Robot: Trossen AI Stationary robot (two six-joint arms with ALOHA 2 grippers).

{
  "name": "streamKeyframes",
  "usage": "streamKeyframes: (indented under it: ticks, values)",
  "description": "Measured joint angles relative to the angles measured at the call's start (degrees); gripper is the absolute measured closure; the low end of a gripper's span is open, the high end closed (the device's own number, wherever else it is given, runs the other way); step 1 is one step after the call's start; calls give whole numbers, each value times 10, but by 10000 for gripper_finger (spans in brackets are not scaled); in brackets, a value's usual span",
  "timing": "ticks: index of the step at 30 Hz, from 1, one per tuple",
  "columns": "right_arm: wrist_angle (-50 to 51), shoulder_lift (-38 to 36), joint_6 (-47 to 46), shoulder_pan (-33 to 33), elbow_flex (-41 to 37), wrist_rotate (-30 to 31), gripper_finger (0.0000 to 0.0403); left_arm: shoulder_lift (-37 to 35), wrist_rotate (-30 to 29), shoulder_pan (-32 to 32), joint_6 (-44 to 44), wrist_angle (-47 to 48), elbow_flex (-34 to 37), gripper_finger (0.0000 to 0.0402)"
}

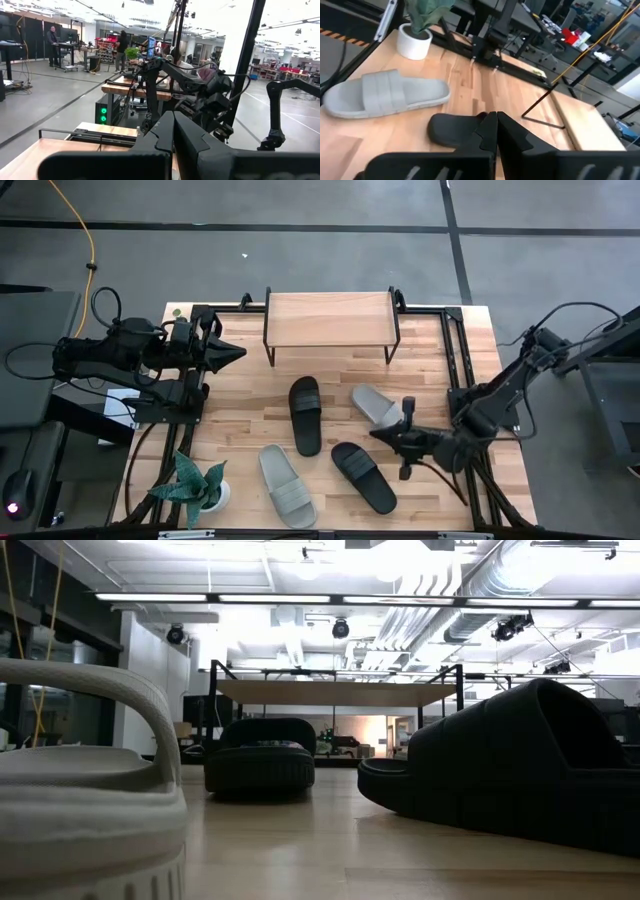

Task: Pick and place slides into the shelf
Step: Put the bottom black slide on the shelf

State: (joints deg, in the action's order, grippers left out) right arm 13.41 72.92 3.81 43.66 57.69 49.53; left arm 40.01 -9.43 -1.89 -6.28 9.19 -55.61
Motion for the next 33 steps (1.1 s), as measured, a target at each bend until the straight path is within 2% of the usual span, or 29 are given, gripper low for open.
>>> streamKeyframes:
  ticks: [18,25,33]
  values:
    - [52,97,-123,33,0,-2,402,0,0,0,0,1,0,401]
    - [55,106,-174,60,0,-2,402,0,0,0,0,5,0,401]
    - [104,106,-246,87,0,0,402,0,-2,0,0,6,0,401]
